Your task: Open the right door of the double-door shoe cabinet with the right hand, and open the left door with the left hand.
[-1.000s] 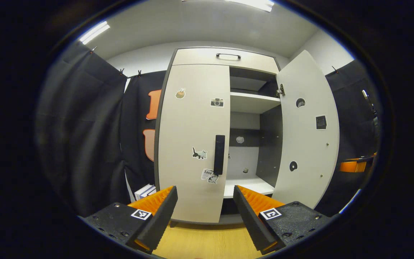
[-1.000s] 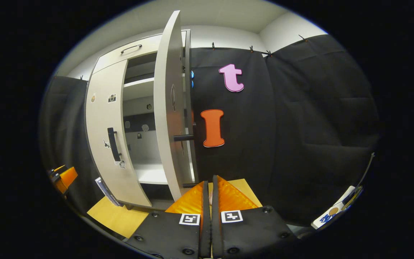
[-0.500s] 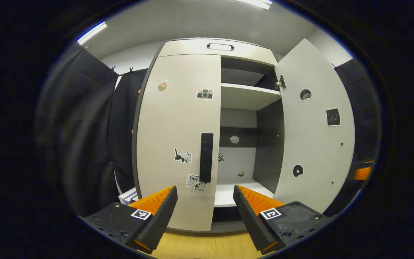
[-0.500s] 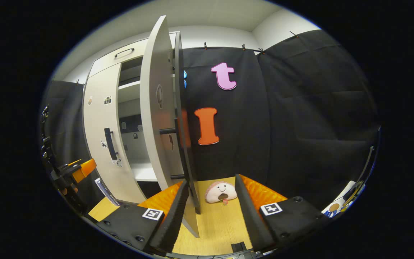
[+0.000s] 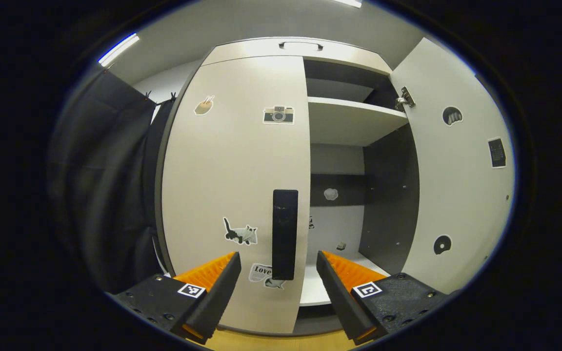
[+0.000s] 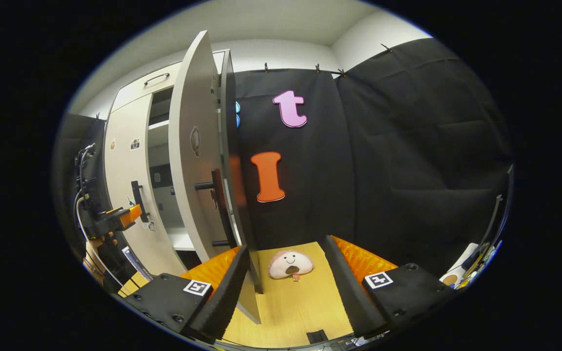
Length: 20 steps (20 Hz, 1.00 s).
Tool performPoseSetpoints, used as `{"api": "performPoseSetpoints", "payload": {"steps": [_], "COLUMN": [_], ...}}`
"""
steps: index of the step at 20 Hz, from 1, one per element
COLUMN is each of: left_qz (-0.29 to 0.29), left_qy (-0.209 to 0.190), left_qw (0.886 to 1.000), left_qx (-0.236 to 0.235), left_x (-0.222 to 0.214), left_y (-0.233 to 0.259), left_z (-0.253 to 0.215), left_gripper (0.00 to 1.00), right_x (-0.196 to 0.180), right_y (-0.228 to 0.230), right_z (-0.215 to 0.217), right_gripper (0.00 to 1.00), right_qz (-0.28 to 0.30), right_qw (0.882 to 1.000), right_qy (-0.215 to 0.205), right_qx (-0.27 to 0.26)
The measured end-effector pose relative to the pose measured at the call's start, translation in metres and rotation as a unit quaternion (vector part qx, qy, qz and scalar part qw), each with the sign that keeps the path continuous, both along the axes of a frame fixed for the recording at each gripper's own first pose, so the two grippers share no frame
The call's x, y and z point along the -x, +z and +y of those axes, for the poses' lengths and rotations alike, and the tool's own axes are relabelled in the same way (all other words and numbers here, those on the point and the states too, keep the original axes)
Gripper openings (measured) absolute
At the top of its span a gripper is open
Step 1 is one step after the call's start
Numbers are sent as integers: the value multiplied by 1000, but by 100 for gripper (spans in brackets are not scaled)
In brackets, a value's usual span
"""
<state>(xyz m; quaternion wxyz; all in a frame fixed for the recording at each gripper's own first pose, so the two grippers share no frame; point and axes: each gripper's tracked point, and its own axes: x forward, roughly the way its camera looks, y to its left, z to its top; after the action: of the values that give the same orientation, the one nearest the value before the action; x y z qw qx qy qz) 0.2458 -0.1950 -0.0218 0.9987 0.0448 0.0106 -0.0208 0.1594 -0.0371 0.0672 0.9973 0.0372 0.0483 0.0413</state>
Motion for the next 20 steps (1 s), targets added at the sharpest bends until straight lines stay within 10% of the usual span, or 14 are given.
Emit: {"api": "performPoseSetpoints", "payload": {"steps": [9,14,20], "left_qz": [16,13,16], "left_qy": [3,3,-4], "left_qw": [1000,1000,1000], "left_qx": [2,3,6], "left_x": [-46,-50,-42], "left_y": [-14,-14,-15], "left_z": [-3,-5,-2], "left_gripper": [92,39,23], "right_x": [-4,-2,5], "right_y": [-11,-12,-10], "right_z": [-26,-27,-22], "right_gripper": [99,99,99], "right_qz": [14,18,20], "right_qw": [999,999,999], "right_qy": [-31,-34,-31], "right_qx": [-8,-7,0]}}
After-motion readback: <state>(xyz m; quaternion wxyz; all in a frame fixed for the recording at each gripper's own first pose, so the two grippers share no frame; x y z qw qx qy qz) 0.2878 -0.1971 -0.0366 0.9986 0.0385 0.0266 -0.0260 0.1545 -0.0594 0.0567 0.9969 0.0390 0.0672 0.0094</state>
